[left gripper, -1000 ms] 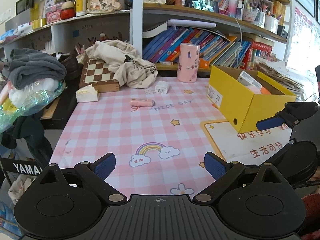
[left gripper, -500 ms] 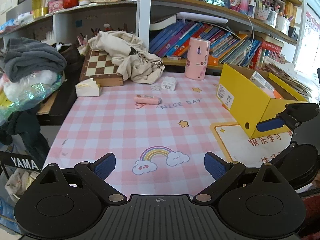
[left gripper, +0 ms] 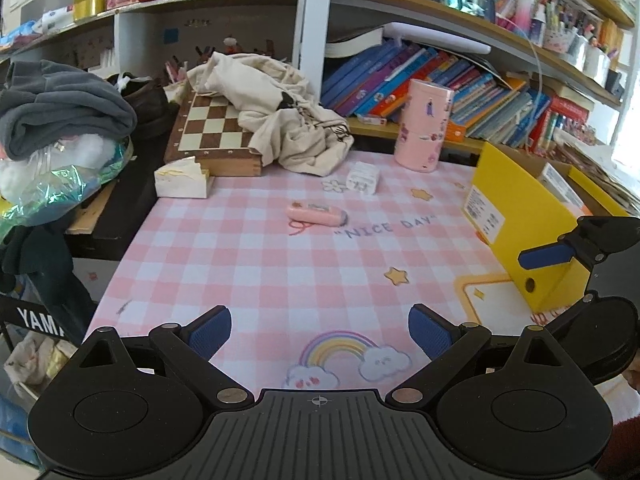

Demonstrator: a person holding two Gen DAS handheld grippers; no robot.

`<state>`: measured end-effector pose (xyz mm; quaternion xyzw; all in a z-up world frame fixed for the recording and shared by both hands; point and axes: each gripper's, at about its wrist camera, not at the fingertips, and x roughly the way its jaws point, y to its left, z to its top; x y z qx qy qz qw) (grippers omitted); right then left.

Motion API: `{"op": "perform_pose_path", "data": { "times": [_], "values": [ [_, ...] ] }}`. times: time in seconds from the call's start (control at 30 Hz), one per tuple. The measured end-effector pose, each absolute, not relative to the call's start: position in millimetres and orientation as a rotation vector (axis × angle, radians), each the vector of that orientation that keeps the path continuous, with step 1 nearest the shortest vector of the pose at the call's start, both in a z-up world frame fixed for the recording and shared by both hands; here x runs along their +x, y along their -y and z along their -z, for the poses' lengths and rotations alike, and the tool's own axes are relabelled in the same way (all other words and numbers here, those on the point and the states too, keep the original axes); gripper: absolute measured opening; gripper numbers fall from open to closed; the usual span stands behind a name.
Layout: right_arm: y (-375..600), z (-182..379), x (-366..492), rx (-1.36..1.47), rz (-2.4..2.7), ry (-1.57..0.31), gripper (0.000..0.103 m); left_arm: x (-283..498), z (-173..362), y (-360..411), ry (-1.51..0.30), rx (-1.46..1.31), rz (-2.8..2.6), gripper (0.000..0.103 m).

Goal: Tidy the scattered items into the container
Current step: 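Move both tools toward the pink eraser and white charger plug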

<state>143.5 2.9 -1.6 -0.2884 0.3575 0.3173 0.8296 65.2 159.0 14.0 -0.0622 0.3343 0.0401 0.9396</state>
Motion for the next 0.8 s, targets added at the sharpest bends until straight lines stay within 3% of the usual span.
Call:
{"op": "perform_pose_path", "data": {
  "times": [0.8],
  "values": [
    [-41,15,231,-0.537,-0.664,-0.749,0.1,143,-4,-193,-0.687,-0.099,-0.135,0.097]
  ]
}}
